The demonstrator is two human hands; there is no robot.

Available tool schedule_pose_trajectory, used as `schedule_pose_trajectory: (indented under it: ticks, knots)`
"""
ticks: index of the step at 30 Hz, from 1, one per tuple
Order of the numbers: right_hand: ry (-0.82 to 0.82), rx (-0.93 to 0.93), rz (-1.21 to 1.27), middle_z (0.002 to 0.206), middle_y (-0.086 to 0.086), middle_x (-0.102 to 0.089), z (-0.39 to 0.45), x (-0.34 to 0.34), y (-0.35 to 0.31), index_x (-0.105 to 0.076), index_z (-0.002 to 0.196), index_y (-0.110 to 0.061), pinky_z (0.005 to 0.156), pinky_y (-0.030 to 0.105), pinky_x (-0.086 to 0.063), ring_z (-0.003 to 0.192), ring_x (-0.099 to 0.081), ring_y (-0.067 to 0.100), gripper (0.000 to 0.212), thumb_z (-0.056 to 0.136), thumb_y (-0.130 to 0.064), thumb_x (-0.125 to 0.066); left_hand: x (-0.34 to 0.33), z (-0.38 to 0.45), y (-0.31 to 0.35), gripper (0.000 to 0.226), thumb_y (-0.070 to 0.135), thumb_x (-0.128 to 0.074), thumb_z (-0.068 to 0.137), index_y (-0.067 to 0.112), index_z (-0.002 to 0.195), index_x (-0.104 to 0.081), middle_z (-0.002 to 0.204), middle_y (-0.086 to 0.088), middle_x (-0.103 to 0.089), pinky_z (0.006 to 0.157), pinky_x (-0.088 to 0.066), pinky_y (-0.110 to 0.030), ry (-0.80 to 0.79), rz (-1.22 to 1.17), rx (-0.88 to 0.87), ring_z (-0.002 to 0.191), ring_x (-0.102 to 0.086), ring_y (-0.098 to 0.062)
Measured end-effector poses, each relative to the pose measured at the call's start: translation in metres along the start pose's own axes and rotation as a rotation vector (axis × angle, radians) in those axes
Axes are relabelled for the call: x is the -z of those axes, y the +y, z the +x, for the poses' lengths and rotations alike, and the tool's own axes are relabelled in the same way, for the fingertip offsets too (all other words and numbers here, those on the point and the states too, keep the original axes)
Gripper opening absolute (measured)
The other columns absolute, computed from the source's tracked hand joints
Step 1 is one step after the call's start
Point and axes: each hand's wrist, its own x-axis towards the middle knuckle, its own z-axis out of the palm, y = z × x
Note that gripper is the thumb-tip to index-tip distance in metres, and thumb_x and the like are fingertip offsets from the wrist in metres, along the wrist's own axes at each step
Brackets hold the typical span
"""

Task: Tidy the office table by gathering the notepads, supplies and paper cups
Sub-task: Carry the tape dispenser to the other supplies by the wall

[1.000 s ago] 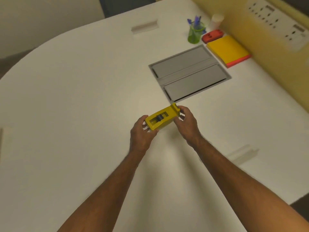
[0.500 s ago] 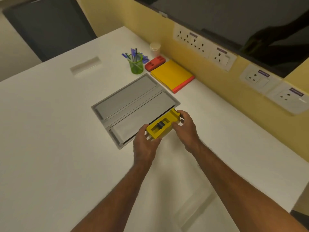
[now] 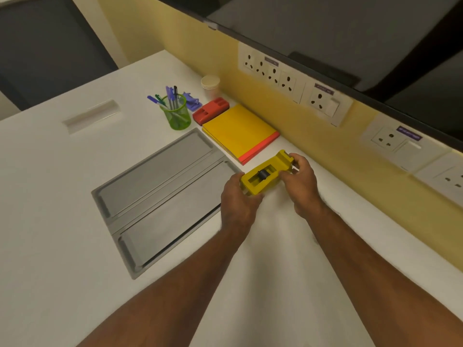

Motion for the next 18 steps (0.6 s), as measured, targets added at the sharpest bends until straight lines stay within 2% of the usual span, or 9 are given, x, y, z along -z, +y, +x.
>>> schedule_pose_trajectory:
  ticks: [4, 6, 8, 11, 15, 18]
  knots:
    - [0.019, -0.016, 0.013, 0.126, -0.011, -0.055, 0.04, 0.006, 0.004, -0.044, 0.149, -0.026, 0.071, 0.011, -0.043, 0.111, -0.056, 0.011, 0.061, 0.093, -0.009, -0.063, -0.029, 0.03, 0.007, 0.056, 0.024, -0.088, 0.076, 0.032, 0.12, -0.055, 0.102, 0.018, -0.053, 0.058, -0.04, -0.001, -0.004, 0.028, -0.041, 0.086, -0.055, 0.006]
    - [0.026, -0.034, 0.021, 0.129, -0.011, -0.054, 0.056, 0.007, 0.009, -0.041, 0.151, -0.027, 0.072, 0.011, -0.043, 0.11, -0.057, 0.008, 0.064, 0.093, -0.01, -0.062, -0.042, 0.043, 0.005, 0.059, 0.024, -0.088, 0.075, 0.028, 0.123, -0.055, 0.102, 0.016, -0.053, 0.062, -0.039, -0.002, -0.003, 0.04, -0.047, 0.09, -0.055, 0.0]
    - [0.026, -0.051, 0.021, 0.124, -0.014, -0.055, 0.067, 0.007, 0.015, -0.039, 0.152, -0.028, 0.071, 0.011, -0.043, 0.101, -0.058, -0.002, 0.065, 0.094, -0.01, -0.061, -0.052, 0.053, 0.001, 0.061, 0.026, -0.088, 0.075, 0.025, 0.126, -0.055, 0.104, 0.013, -0.054, 0.063, -0.039, -0.004, -0.002, 0.052, -0.042, 0.094, -0.055, -0.006]
    - [0.013, -0.061, 0.008, 0.115, -0.018, -0.058, 0.08, 0.007, 0.024, -0.038, 0.153, -0.027, 0.072, 0.013, -0.045, 0.096, -0.057, -0.008, 0.066, 0.094, -0.009, -0.061, -0.062, 0.064, -0.006, 0.062, 0.027, -0.088, 0.075, 0.025, 0.127, -0.055, 0.103, 0.015, -0.051, 0.053, -0.035, 0.001, 0.002, 0.058, -0.021, 0.092, -0.053, -0.005]
    - [0.005, -0.05, -0.012, 0.127, -0.009, -0.06, 0.09, 0.007, 0.029, -0.038, 0.153, -0.028, 0.073, 0.014, -0.047, 0.103, -0.06, 0.0, 0.065, 0.095, -0.011, -0.061, -0.067, 0.075, -0.012, 0.063, 0.027, -0.087, 0.076, 0.024, 0.129, -0.055, 0.102, 0.017, -0.048, 0.045, -0.033, 0.003, 0.009, 0.081, -0.035, 0.083, -0.048, 0.001]
    - [-0.003, -0.036, -0.027, 0.137, -0.004, -0.059, 0.093, 0.005, 0.031, -0.038, 0.153, -0.027, 0.091, 0.027, -0.054, 0.118, -0.06, 0.014, 0.064, 0.096, -0.011, -0.061, -0.067, 0.079, -0.014, 0.062, 0.029, -0.088, 0.075, 0.026, 0.127, -0.055, 0.1, 0.019, -0.048, 0.046, -0.033, 0.001, -0.001, 0.092, -0.023, 0.08, -0.048, 0.002]
